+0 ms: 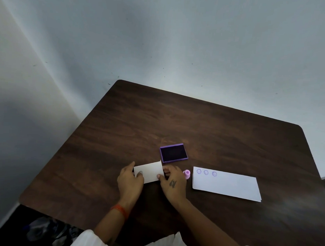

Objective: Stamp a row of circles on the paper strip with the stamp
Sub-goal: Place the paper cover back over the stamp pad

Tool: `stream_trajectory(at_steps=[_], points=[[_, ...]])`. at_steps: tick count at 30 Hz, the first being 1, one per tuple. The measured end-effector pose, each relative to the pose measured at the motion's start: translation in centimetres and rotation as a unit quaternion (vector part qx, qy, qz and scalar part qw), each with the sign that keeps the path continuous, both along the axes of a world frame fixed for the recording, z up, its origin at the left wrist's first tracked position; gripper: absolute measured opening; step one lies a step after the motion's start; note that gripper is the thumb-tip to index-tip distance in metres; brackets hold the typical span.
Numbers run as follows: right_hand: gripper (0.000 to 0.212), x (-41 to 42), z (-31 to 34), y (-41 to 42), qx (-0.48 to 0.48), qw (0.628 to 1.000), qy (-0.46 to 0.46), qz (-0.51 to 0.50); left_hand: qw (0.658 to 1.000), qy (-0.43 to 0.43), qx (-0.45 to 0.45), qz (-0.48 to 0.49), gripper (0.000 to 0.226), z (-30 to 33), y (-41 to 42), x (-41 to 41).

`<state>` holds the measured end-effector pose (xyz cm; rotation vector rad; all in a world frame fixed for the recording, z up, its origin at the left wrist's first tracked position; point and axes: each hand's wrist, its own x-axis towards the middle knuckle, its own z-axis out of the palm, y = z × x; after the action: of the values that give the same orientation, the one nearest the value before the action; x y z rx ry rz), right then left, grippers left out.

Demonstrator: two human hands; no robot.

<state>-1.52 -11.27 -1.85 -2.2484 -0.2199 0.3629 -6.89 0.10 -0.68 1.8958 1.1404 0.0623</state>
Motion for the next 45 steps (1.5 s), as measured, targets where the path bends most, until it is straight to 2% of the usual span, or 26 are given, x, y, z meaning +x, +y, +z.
stream_trajectory(at_steps=[8, 16, 23, 29, 45], points=[[0.02, 1.9, 2.2, -1.4, 0.059, 0.994, -0.017, -0.092, 0.996, -0.09, 0.011, -0.01, 0.046, 2.0, -0.8, 1.9], [0.025, 6.7, 3.8, -3.9, 0.103, 0.983, -0.041, -0.15, 0.986, -0.16, -0.035, -0.023, 0.044, 3.3, -2.5, 6.0], [0.027, 8.9, 2.4, -4.5, 0.05, 0.989, -0.008, -0.14, 0.991, -0.125, -0.053, -0.015, 0.039, 2.4, -3.3, 7.6], [0.025, 8.9, 0.8, -4.3, 0.022, 0.991, 0.019, -0.133, 0.994, -0.099, -0.033, -0.009, 0.037, 1.2, -3.6, 7.7], [0.025, 9.2, -0.2, -3.4, -0.025, 0.991, 0.034, -0.128, 0.997, -0.07, -0.033, -0.018, 0.039, 0.0, -3.1, 8.0]])
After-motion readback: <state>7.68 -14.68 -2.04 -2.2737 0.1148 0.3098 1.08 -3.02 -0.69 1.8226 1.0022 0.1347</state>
